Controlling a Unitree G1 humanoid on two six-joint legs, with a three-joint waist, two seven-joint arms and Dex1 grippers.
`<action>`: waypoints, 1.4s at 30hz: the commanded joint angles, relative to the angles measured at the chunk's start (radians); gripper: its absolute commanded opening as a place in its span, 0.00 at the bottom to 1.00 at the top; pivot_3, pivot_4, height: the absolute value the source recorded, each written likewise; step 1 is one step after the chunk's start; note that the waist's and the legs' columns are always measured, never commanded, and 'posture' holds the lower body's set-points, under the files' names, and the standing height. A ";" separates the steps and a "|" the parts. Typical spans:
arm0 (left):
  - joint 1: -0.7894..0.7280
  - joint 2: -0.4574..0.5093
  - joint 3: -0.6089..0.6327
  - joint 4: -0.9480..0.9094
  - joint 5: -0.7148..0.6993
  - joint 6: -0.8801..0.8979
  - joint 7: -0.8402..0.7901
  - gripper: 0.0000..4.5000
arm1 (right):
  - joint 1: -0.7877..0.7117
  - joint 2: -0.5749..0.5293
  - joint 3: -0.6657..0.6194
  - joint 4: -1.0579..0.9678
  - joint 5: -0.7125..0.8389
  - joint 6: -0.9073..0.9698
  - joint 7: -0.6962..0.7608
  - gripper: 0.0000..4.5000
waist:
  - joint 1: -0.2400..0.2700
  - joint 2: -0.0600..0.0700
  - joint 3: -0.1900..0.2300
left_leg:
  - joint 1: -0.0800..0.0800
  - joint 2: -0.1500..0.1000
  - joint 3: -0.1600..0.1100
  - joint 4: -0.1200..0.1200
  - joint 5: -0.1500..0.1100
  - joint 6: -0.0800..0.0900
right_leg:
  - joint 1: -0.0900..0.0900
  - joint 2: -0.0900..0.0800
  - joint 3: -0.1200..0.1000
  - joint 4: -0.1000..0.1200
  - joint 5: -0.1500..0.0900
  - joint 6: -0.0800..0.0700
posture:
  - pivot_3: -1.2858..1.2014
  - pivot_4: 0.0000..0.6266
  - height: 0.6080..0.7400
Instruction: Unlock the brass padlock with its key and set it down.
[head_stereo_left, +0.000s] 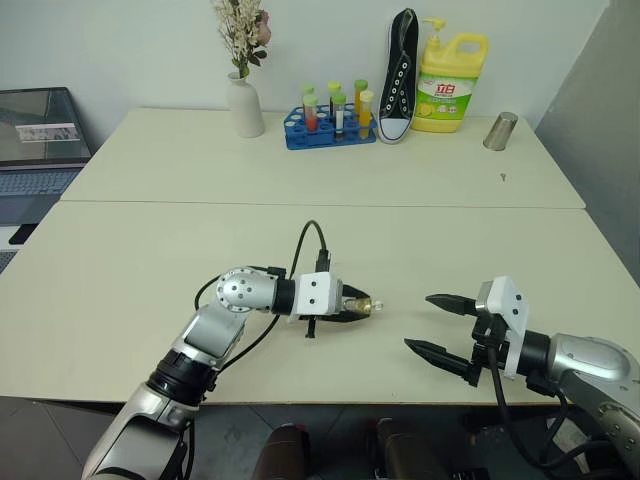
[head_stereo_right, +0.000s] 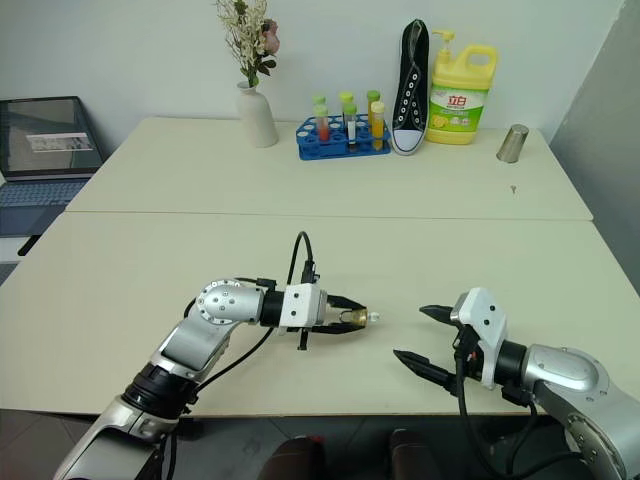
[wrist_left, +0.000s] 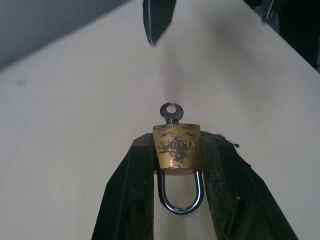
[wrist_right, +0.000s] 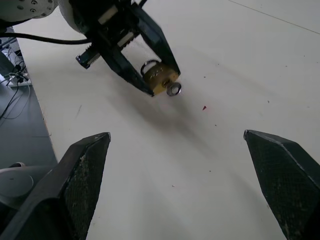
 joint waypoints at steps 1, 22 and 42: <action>-0.066 0.005 0.039 0.089 0.092 -0.326 0.082 0.21 | 0.011 0.010 -0.040 -0.033 0.017 -0.018 -0.011 1.00 | 0.001 0.000 0.000 | 0.000 0.000 0.000 0.000 0.000 0.000 | 0.000 0.000 0.000 0.000 0.000 0.000 | 0.52 0.24 1.00; -0.101 0.075 0.076 0.271 0.409 -0.821 0.524 0.21 | -0.358 0.125 0.030 0.222 0.258 0.135 0.030 1.00 | -0.004 0.000 0.000 | 0.000 0.001 0.001 0.000 0.000 0.000 | 0.000 0.000 0.000 0.000 0.001 0.000 | 0.52 0.24 1.00; -0.080 0.089 0.059 0.225 0.421 -0.789 0.555 0.21 | -0.505 0.170 0.102 0.332 0.289 0.206 0.088 0.38 | -0.003 0.000 0.000 | 0.000 0.000 0.000 0.000 0.000 0.000 | 0.000 -0.001 -0.001 0.000 0.004 -0.004 | 0.52 0.24 1.00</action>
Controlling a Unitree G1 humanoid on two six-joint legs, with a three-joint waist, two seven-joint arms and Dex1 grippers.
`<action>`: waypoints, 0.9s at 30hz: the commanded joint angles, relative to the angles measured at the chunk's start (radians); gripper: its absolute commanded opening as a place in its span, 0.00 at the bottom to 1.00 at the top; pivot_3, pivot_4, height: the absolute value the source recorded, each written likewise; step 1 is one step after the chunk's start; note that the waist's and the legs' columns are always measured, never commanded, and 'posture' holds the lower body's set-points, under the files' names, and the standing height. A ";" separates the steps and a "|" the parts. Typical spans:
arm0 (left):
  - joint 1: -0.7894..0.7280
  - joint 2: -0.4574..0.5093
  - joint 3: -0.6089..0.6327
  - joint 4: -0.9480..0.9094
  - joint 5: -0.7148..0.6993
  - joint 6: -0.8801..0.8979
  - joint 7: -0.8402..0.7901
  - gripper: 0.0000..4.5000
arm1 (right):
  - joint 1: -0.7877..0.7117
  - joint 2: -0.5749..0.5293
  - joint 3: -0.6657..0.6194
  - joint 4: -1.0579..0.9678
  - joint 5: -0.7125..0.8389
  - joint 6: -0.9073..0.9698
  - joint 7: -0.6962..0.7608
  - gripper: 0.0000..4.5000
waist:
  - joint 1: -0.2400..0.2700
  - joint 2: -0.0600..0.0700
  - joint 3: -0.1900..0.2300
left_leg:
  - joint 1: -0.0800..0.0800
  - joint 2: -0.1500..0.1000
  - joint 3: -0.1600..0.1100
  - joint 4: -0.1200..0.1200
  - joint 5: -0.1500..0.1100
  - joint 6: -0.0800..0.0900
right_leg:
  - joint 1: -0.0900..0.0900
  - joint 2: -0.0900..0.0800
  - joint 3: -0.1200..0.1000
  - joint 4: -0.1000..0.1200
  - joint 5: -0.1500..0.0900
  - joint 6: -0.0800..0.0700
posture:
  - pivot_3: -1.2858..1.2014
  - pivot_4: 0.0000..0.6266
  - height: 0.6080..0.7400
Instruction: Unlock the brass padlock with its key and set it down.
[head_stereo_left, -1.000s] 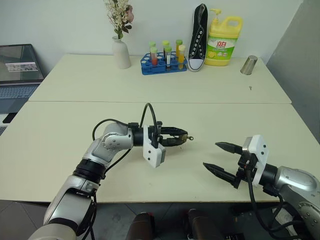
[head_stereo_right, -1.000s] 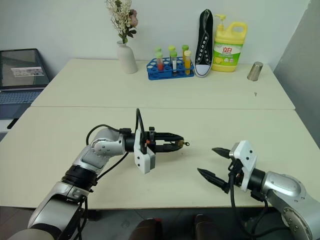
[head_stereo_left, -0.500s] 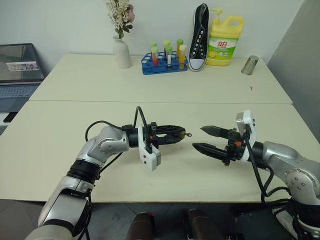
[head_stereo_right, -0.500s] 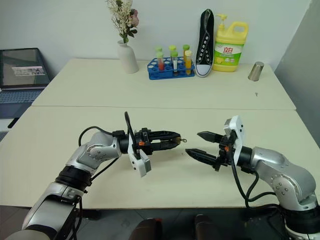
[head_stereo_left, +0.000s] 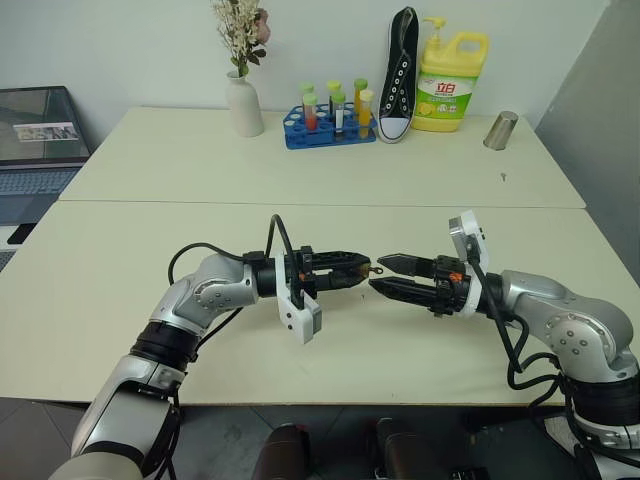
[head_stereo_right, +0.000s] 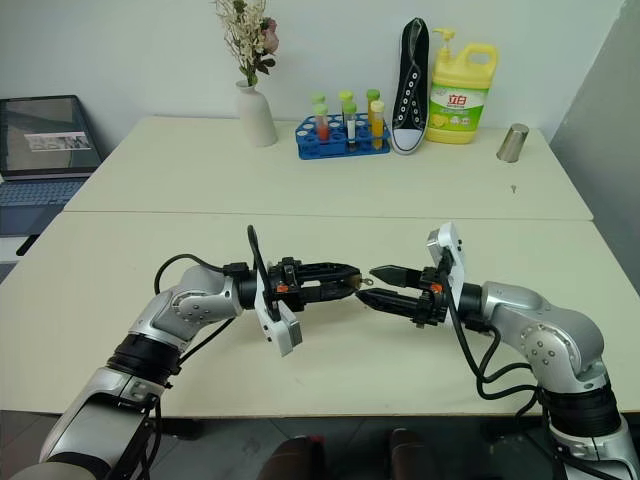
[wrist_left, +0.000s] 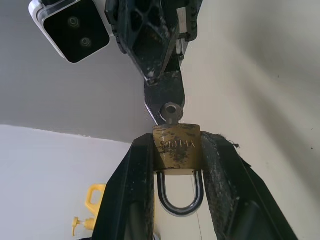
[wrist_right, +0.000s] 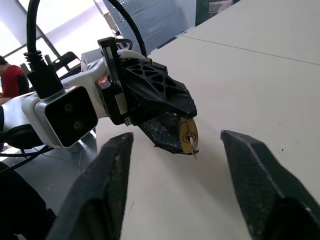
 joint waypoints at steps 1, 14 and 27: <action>0.001 0.011 0.001 -0.042 -0.003 0.003 0.024 0.21 | -0.018 -0.008 -0.010 -0.011 0.012 0.001 0.022 0.32 | 0.000 0.000 0.000 | 0.000 0.000 0.000 0.000 0.000 0.000 | 0.000 0.000 0.000 0.000 0.000 0.000 | 0.52 0.24 1.00; 0.000 0.015 0.002 -0.035 0.010 0.003 0.041 0.21 | -0.031 -0.016 -0.004 -0.003 0.004 0.019 0.032 0.00 | 0.000 0.000 0.000 | 0.000 0.000 0.000 0.000 0.000 0.000 | 0.000 0.000 0.000 0.000 0.000 0.000 | 0.52 0.24 1.00; -0.002 0.014 -0.005 -0.035 0.063 -0.022 0.077 0.21 | -0.189 0.037 -0.151 0.204 0.369 0.480 -0.266 0.00 | 0.000 0.000 0.000 | 0.000 0.000 0.000 0.000 0.000 0.000 | 0.000 -0.004 0.000 0.000 0.000 0.000 | 0.52 0.24 1.00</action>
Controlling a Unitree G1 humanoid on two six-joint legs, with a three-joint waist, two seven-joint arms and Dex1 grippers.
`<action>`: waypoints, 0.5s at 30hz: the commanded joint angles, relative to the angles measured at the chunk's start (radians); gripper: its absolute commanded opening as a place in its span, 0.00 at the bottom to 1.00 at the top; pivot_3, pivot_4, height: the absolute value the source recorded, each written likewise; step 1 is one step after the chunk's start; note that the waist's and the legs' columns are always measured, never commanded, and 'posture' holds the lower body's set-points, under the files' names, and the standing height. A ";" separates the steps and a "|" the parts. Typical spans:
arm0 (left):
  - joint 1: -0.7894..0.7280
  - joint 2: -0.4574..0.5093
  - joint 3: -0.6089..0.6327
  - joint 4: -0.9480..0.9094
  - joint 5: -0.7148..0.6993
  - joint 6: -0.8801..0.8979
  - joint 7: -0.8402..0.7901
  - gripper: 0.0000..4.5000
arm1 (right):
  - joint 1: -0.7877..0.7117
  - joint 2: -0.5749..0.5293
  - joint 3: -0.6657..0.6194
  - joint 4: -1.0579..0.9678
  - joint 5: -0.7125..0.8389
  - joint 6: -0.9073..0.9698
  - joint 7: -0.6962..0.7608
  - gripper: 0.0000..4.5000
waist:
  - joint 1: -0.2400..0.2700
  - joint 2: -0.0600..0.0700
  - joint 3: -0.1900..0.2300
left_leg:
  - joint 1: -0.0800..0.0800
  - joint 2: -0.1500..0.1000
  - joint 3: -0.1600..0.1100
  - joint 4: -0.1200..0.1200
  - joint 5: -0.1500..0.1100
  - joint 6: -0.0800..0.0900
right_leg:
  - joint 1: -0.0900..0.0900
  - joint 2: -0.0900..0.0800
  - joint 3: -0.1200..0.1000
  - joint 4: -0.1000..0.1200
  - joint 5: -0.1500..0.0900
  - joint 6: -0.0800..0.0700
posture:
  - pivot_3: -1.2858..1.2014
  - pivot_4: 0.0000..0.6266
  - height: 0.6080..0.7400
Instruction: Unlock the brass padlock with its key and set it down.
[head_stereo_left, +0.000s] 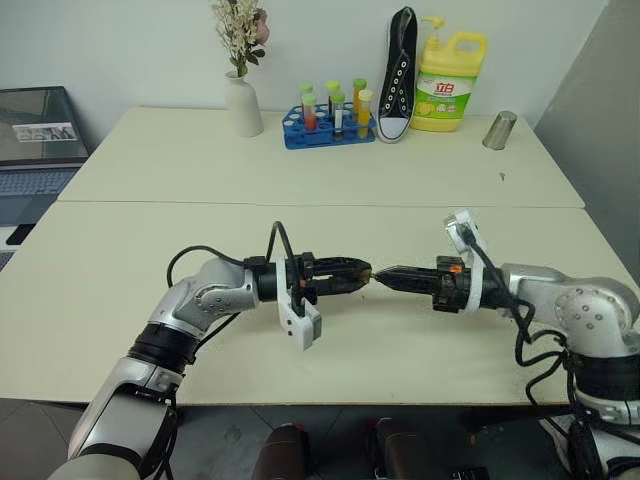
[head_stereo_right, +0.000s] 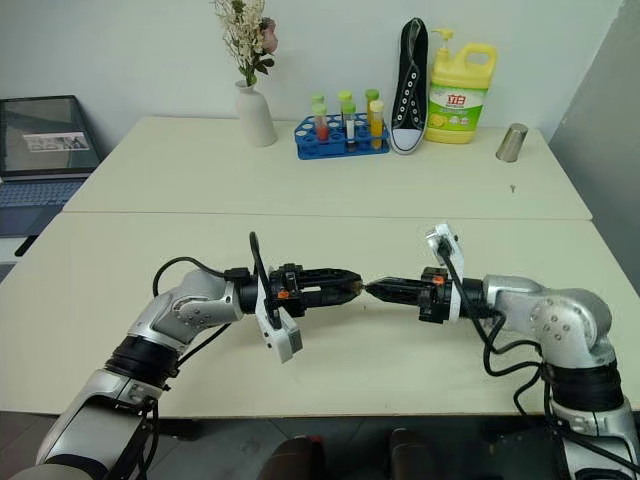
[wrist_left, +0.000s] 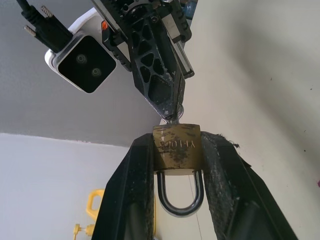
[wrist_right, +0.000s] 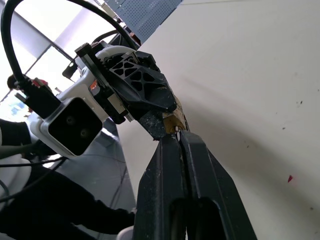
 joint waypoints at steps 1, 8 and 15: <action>-0.011 0.002 0.004 -0.020 0.016 -0.008 0.034 0.21 | -0.066 0.033 -0.067 0.070 0.136 0.109 -0.121 0.00 | 0.000 0.000 0.000 | 0.000 0.000 0.000 0.000 0.000 0.000 | 0.000 0.000 0.000 0.000 0.000 0.000 | 0.52 0.24 1.00; -0.005 0.008 0.005 -0.026 0.043 -0.002 0.063 0.21 | -0.110 0.051 -0.082 0.151 0.250 0.212 -0.243 0.00 | -0.001 0.000 0.000 | -0.001 0.000 0.000 0.000 0.000 0.000 | 0.000 0.000 0.000 0.000 0.000 0.000 | 0.52 0.24 1.00; 0.000 0.010 0.004 -0.031 0.046 0.007 0.074 0.21 | -0.120 0.062 -0.077 0.157 0.279 0.208 -0.301 0.00 | -0.002 0.000 0.000 | -0.001 0.000 0.000 -0.001 0.000 0.000 | -0.001 0.000 0.000 0.000 0.000 0.000 | 0.52 0.24 1.00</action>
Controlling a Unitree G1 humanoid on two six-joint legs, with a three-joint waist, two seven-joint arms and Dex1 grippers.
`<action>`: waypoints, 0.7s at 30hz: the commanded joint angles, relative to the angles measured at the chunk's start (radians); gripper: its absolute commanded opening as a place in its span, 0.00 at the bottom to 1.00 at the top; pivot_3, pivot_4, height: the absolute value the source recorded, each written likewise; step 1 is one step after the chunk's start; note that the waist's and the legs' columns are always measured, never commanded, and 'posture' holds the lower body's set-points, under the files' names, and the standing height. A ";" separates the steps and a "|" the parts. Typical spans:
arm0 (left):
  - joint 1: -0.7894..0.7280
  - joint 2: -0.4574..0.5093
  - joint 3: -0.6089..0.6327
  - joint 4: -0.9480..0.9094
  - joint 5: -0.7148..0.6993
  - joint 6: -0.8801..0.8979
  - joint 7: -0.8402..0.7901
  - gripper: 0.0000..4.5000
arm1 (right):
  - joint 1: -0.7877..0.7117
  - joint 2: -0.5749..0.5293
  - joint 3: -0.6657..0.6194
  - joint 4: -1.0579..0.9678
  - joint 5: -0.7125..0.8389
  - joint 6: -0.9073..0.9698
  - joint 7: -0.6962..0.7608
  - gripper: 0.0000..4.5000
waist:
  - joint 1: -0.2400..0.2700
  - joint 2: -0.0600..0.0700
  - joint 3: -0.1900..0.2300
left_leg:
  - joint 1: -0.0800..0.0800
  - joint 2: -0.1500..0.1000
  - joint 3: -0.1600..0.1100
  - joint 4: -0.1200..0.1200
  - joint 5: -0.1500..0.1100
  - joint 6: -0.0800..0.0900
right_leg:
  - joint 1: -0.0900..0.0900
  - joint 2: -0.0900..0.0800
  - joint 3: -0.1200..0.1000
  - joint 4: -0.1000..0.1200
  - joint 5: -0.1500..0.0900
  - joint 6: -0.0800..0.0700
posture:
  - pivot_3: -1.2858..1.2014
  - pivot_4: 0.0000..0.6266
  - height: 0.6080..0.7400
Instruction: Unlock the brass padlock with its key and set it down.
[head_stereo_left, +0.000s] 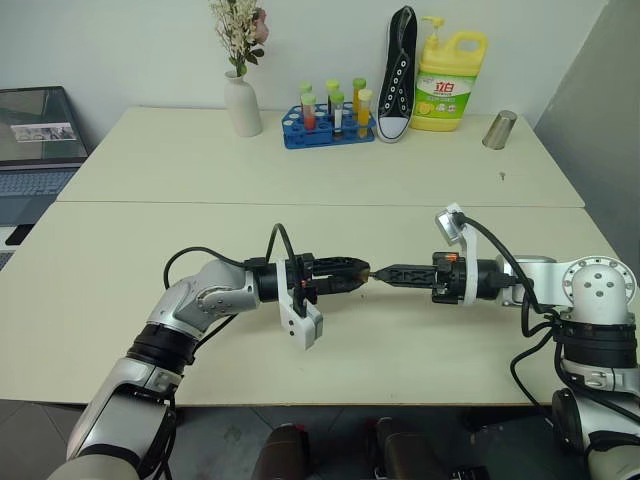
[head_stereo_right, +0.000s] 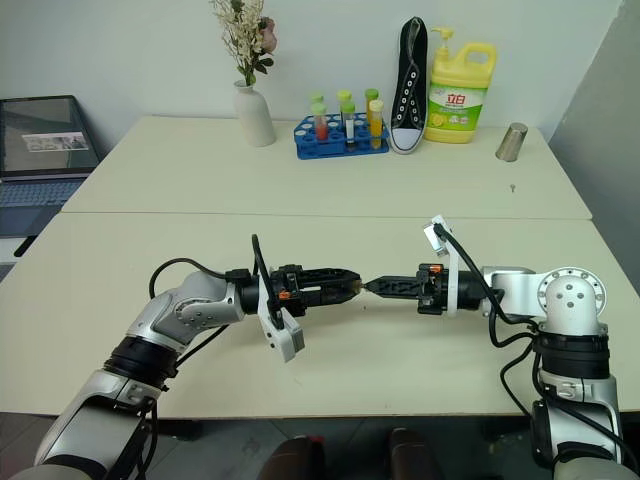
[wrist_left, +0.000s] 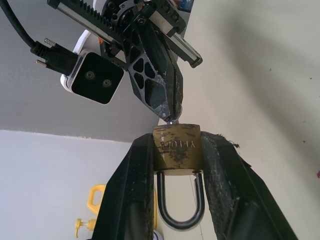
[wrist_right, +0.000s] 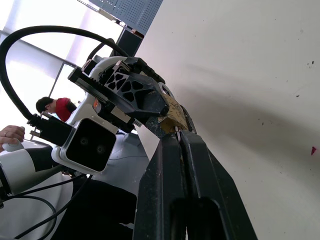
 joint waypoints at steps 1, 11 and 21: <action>-0.007 0.006 0.003 -0.036 -0.012 0.003 0.021 0.21 | -0.023 0.002 -0.004 -0.044 0.028 -0.008 -0.007 0.00 | 0.000 0.000 0.000 | 0.000 0.000 0.000 0.000 0.000 0.000 | 0.000 0.000 0.000 0.000 0.000 0.000 | 0.52 0.24 1.00; -0.001 0.008 0.002 -0.043 -0.029 0.029 0.021 0.21 | 0.073 -0.026 0.018 -0.244 -0.057 -0.126 0.071 0.45 | 0.000 0.000 0.000 | 0.000 0.000 0.000 0.000 0.000 0.000 | 0.000 0.000 0.000 0.000 0.000 0.000 | 0.52 0.24 1.00; 0.005 0.002 -0.002 -0.046 -0.055 0.049 0.022 0.21 | 0.261 -0.165 0.092 -0.458 -0.399 -0.461 0.296 1.00 | 0.001 0.000 0.000 | 0.000 0.000 0.000 0.000 0.000 0.000 | 0.000 0.000 -0.001 -0.001 -0.003 0.005 | 0.52 0.24 1.00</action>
